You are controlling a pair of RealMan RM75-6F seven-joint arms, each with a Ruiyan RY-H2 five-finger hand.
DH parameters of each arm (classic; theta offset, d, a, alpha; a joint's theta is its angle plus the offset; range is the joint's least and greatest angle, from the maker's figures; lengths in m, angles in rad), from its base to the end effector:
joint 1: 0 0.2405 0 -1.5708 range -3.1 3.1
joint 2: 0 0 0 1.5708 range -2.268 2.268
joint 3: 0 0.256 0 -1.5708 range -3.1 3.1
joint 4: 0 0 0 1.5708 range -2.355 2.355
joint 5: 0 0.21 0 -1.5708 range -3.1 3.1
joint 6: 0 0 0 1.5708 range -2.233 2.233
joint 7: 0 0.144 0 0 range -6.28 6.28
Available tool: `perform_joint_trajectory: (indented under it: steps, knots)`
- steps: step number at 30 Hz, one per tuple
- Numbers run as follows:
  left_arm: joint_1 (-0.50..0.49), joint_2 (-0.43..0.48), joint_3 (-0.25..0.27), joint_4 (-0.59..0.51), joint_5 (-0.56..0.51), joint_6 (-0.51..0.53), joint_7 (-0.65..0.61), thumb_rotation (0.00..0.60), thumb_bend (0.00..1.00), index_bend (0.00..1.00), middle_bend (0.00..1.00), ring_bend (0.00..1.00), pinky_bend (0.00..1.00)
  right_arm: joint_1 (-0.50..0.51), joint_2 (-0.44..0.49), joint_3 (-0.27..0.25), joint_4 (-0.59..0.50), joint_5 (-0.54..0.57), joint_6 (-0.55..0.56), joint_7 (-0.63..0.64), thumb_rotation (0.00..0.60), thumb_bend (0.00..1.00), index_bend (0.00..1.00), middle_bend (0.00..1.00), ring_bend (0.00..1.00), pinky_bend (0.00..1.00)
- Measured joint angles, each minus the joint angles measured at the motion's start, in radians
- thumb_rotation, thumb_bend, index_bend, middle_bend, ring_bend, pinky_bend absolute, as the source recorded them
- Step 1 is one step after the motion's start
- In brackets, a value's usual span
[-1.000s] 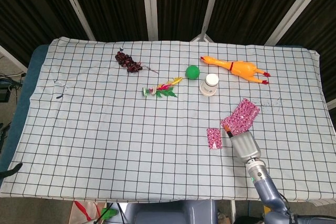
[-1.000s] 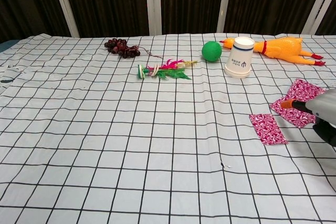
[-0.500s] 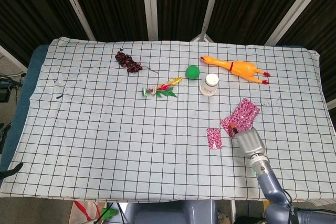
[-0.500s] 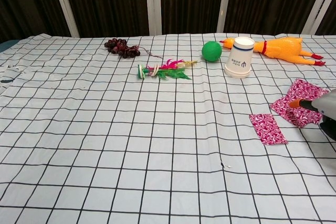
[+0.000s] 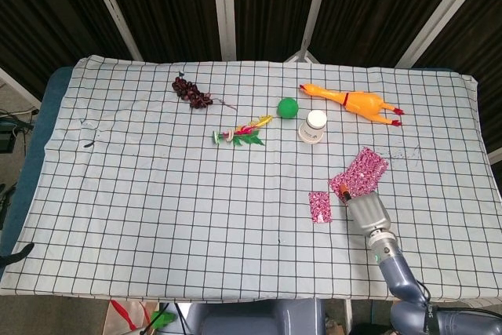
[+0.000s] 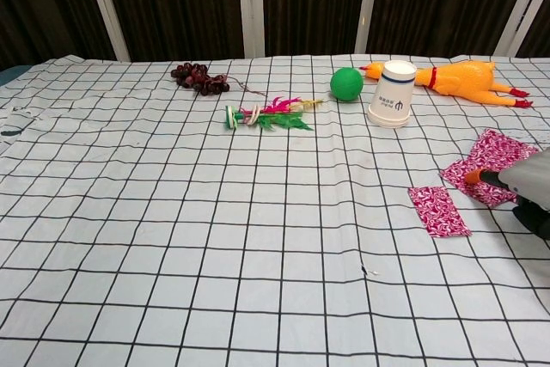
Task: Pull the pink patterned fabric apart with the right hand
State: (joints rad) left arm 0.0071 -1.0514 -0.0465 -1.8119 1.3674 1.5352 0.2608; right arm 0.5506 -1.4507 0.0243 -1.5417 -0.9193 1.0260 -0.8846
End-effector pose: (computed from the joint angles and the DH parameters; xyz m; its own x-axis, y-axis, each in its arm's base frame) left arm -0.3070 0.1486 0.1746 0.5025 0.0429 0.8635 0.8438 0.1931 -0.5007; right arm -0.2605 -0.2829 0.0033 0.7963 -0.3526 0.4915 -0.5887 -0.2653 0.7636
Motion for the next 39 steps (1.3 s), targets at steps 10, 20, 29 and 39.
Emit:
perform_joint_trajectory:
  steps: [10, 20, 29, 39]
  knots:
    - [-0.002, -0.004, -0.002, 0.000, -0.007, -0.002, 0.009, 0.600, 0.20, 0.10, 0.03, 0.05, 0.06, 0.045, -0.034, 0.018, 0.012, 0.035, -0.016, -0.031, 0.600, 0.71, 0.11, 0.79, 0.75, 0.47]
    - [-0.006, -0.003, -0.005, 0.001, -0.015, -0.008, 0.009, 0.600, 0.20, 0.10, 0.03, 0.05, 0.06, 0.117, -0.089, 0.063, 0.034, 0.114, -0.032, -0.077, 0.600, 0.71, 0.11, 0.79, 0.75, 0.47]
    - [-0.009, -0.001, -0.007, 0.002, -0.021, -0.013, 0.005, 0.600, 0.20, 0.10, 0.03, 0.05, 0.06, 0.184, -0.137, 0.099, 0.067, 0.207, -0.048, -0.120, 0.600, 0.71, 0.11, 0.79, 0.75, 0.47]
    - [-0.010, 0.001, -0.008, 0.004, -0.025, -0.016, 0.001, 0.600, 0.20, 0.11, 0.03, 0.05, 0.06, 0.254, -0.184, 0.126, 0.108, 0.290, -0.055, -0.172, 0.600, 0.71, 0.11, 0.79, 0.75, 0.47]
